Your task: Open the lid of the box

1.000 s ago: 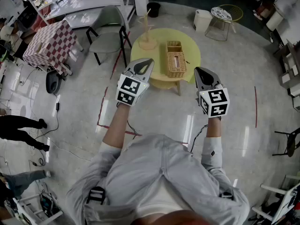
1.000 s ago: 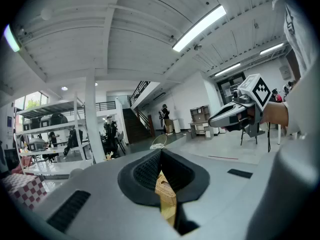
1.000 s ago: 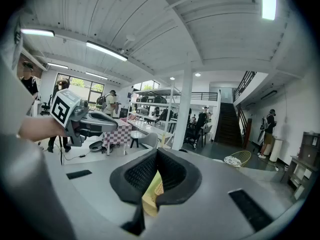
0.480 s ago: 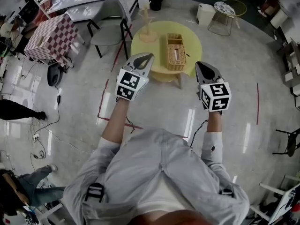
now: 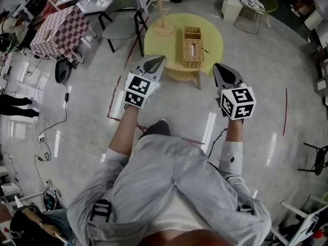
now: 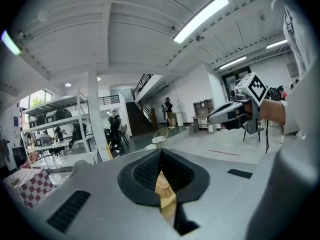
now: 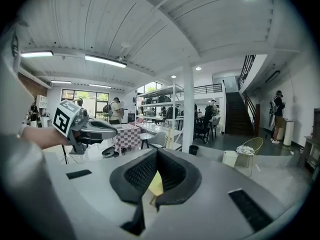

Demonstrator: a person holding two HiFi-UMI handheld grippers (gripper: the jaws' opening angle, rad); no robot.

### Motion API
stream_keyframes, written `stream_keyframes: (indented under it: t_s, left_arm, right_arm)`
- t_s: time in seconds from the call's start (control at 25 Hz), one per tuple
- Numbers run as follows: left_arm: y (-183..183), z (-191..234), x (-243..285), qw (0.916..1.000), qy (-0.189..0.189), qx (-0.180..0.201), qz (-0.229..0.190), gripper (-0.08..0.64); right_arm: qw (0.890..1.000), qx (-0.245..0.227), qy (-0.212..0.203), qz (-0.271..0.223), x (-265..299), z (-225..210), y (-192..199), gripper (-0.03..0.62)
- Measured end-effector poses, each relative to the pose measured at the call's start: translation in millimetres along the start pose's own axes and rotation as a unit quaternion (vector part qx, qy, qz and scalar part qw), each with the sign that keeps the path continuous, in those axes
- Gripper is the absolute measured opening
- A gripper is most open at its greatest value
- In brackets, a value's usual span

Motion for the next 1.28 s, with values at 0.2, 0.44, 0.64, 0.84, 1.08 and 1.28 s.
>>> stream_keyframes:
  t_s: [0.2,0.44,0.64,0.84,1.08,1.28]
  left_arm:
    - [1,-3,11,1.0,-0.006,-0.006,0.003,0.028]
    - [9,4,37,0.9999,-0.004,-0.012,0.004,0.028]
    - [12,19,71,0.9999,0.0,-0.017,0.001,0.028]
    - [18,37,120,0.9997,0.012,-0.019,0.004,0.028]
    - [10,67,181,0.9992,0.032,-0.022,0.004,0.028]
    - [12,82,236,0.9983,0.052,-0.024,0.01,0.028]
  right_arm:
    - [1.0,0.009,-0.012,-0.005,3,-14,2,0.023]
    - [0.999,0.013,-0.035,0.011,24,-32,9,0.023]
    - [0.999,0.016,-0.043,0.02,49,-57,7,0.023]
    - [0.999,0.021,-0.03,0.027,81,-93,8,0.023]
    - [0.998,0.029,-0.022,0.043,121,-133,-5,0.023]
    - [0.998,0.037,-0.005,0.057,150,-171,-8,0.023]
Point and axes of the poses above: the fingertips, and each gripper's own axes: x forward along the fingers, z to its left, y out of its underside, the point moved 8 cm from there along -x, backward along the fingers, and after that the axes turned 15 degrees about -y, right-handed, at the moved point
